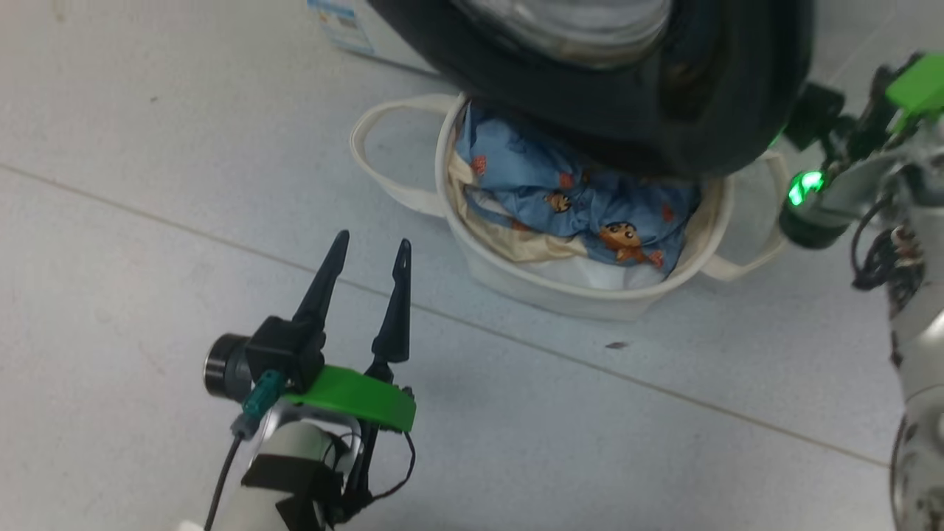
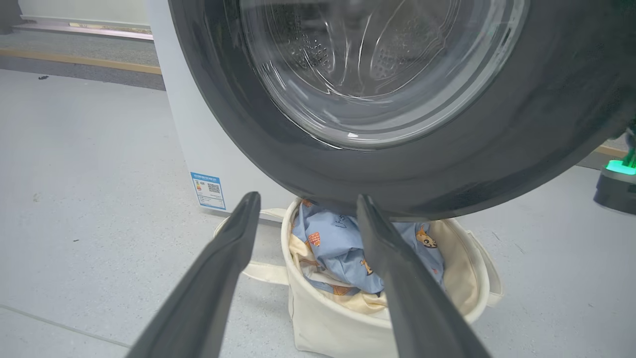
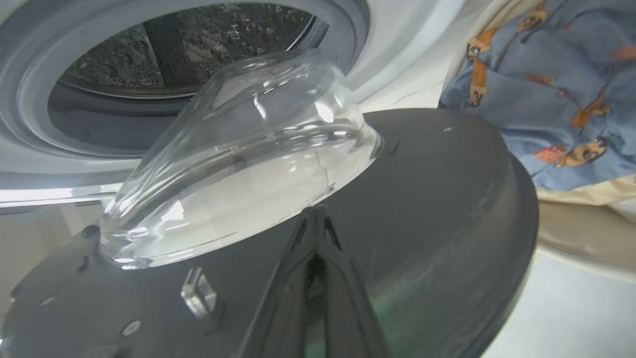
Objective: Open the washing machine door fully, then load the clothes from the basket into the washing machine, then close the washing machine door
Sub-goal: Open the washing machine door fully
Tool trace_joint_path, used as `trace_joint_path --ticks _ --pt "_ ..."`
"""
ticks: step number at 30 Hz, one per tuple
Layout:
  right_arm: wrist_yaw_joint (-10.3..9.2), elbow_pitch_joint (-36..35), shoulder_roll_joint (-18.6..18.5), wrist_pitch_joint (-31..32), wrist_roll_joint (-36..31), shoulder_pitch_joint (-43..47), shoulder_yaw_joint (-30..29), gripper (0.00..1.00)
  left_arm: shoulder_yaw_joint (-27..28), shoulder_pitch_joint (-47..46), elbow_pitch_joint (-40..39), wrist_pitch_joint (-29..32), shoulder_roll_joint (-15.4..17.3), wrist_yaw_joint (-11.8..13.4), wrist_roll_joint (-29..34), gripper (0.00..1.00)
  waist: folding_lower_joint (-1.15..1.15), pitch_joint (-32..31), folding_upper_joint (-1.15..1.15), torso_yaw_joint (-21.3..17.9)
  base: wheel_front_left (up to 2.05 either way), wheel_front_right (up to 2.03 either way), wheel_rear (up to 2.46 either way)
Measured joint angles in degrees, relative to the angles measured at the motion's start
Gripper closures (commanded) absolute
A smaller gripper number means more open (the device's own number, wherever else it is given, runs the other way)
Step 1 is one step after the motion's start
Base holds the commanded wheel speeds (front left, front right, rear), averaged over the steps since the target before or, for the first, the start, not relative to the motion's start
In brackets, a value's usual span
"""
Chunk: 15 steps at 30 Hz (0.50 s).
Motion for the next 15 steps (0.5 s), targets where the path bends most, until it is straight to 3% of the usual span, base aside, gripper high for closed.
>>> trace_joint_path --ticks 6,15 --pt "0.00 -4.16 4.67 2.31 4.03 7.93 -1.35 1.00 1.78 2.72 -0.02 0.00 0.02 -0.97 1.85 0.00 0.00 -4.90 0.00 -1.44 0.00 0.00 0.00" --pt "0.00 -7.57 9.15 2.13 5.14 19.29 1.70 1.00 4.59 7.85 -1.23 0.00 0.05 -2.00 2.44 0.00 0.00 -11.65 0.00 -2.90 0.00 0.00 0.00"
